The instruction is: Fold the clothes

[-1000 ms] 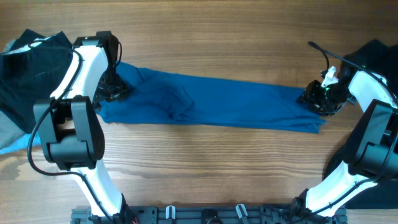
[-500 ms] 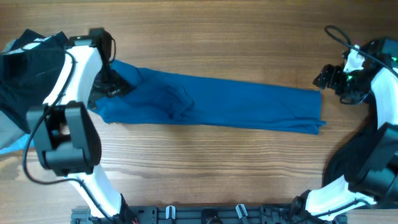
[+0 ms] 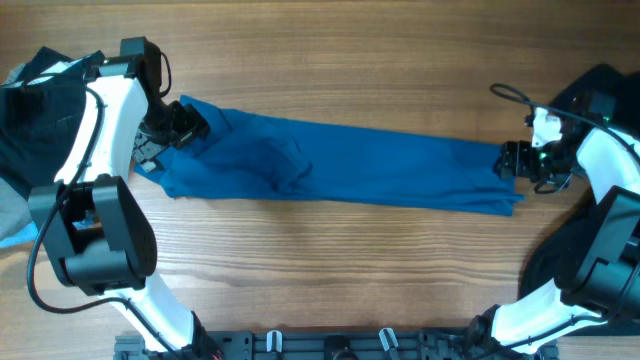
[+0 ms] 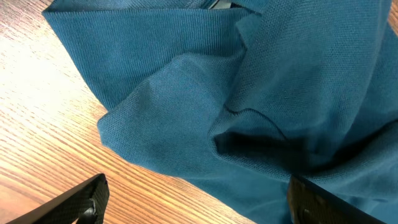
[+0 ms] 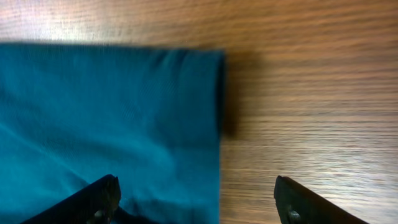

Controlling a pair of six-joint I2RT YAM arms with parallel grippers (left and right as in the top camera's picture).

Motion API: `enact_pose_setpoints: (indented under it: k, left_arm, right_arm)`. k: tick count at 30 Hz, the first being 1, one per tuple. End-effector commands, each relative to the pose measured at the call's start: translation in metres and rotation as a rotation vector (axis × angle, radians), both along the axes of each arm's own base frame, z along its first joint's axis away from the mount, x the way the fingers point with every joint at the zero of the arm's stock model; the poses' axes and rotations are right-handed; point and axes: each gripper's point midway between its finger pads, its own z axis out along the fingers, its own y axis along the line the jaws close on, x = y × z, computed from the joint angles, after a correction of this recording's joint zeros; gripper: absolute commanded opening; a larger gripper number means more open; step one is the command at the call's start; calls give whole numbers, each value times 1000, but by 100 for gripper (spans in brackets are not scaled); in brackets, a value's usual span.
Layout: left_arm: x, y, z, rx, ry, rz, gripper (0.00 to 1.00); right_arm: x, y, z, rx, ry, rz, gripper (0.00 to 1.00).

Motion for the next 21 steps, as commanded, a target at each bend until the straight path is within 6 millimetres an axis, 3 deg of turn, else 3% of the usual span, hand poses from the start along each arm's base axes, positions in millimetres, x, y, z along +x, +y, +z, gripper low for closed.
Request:
enact_pose_setpoints:
  k: [1, 6, 8, 10, 11, 18, 19, 21]
  left_arm:
    - [6, 0, 8, -8, -38, -3, 93]
    - [6, 0, 8, -7, -39, -3, 94]
    - [6, 0, 8, -7, -39, -3, 94]
    - [6, 0, 8, -7, -39, -3, 94]
    - [6, 0, 8, -7, -39, -3, 94]
    - [6, 0, 8, -8, -39, -3, 94]
    - [6, 0, 8, -8, -38, -3, 94]
    - [6, 0, 8, -8, -38, -3, 94]
  right_arm:
    - [-14, 17, -20, 65, 21, 50, 84]
    - [-31, 28, -41, 94, 37, 41, 84]
    - [-27, 35, -41, 133, 7, 44, 83]
    - [-20, 42, -37, 179, -25, 36, 76]
    - [-17, 45, -36, 202, -39, 28, 65]
    - [-14, 47, -34, 229, -41, -33, 58]
    - [-14, 47, -34, 232, -42, -33, 49]
    - [-13, 49, -33, 246, -49, -31, 43]
